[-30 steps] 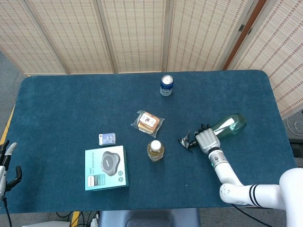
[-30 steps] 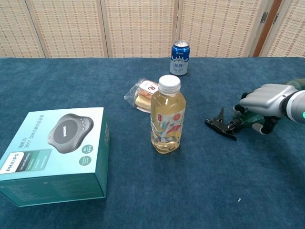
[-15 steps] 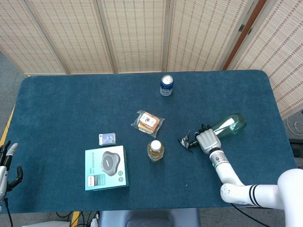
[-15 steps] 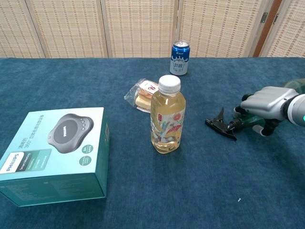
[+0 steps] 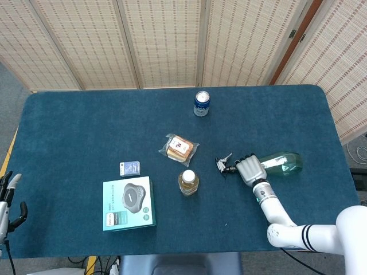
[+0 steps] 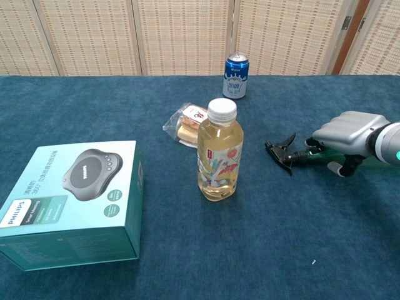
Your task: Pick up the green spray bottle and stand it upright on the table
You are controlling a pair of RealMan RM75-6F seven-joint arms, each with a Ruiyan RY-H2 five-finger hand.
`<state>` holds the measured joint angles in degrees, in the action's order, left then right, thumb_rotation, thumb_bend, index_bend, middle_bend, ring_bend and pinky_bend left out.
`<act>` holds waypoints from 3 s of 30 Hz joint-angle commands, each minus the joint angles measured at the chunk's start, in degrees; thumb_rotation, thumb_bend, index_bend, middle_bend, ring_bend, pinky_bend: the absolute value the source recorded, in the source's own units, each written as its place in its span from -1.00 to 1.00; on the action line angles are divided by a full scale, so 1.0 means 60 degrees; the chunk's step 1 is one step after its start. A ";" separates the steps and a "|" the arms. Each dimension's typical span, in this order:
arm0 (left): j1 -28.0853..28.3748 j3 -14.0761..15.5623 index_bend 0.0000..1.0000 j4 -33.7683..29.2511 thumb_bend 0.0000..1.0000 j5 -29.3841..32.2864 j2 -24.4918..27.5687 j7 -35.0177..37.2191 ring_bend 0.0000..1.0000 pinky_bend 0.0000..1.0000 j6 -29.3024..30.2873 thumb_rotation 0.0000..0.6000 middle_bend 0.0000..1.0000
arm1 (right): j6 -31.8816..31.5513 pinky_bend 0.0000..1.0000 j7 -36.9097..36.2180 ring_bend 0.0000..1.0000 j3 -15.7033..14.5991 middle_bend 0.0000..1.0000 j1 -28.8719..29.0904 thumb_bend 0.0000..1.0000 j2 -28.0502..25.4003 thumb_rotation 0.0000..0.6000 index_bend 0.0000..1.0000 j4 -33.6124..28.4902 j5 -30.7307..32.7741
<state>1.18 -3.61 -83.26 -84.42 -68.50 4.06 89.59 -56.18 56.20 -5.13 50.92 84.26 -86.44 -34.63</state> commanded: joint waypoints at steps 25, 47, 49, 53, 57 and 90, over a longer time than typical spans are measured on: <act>0.0373 -0.0177 -0.91 -0.0448 0.17 0.0220 0.0220 -0.0345 -1.00 -1.00 -0.0571 1.00 -1.00 | -0.1951 -0.30 -0.3762 -0.39 0.0945 0.01 -0.1567 -0.11 -0.1663 1.00 -0.11 -0.1765 -0.3528; 0.0609 0.0021 -0.91 -0.1094 0.17 0.0026 0.0302 -0.1083 -1.00 -1.00 -0.0866 1.00 -1.00 | -0.3670 -0.30 -1.0512 -0.39 0.1993 0.01 -0.3530 -0.12 -0.1886 1.00 -0.11 -0.1393 -0.6942; 0.0616 0.0051 -0.91 -0.1135 0.17 -0.0007 0.0307 -0.1168 -1.00 -1.00 -0.0870 1.00 -1.00 | -0.3654 -0.30 -1.1030 -0.39 0.1980 0.01 -0.3633 -0.12 -0.1857 1.00 -0.11 -0.1264 -0.7105; 0.0637 0.0067 -0.91 -0.1163 0.17 0.0010 0.0304 -0.1247 -1.00 -1.00 -0.0907 1.00 -1.00 | -0.3844 -0.30 -1.1920 -0.39 0.1997 0.01 -0.3878 -0.11 -0.1785 1.00 -0.11 -0.0913 -0.7480; 0.0675 0.0079 -0.91 -0.1165 0.17 -0.0005 0.0297 -0.1294 -1.00 -1.00 -0.0942 1.00 -1.00 | -0.4318 -0.30 -1.2973 -0.39 0.2064 0.01 -0.4198 -0.11 -0.1663 1.00 -0.11 -0.0591 -0.7907; 0.0946 0.0240 -0.91 -0.0756 0.17 0.0181 -0.0041 -0.1419 -1.00 -1.00 -0.1525 1.00 -1.00 | -0.5062 -0.30 -2.0015 -0.39 0.2617 0.01 -0.5326 -0.11 0.1735 1.00 -0.11 0.5705 -0.8045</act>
<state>6.83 -2.18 -87.82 -83.34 -68.72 -4.48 80.46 -87.11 -63.38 10.42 18.82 94.09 -52.91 -82.99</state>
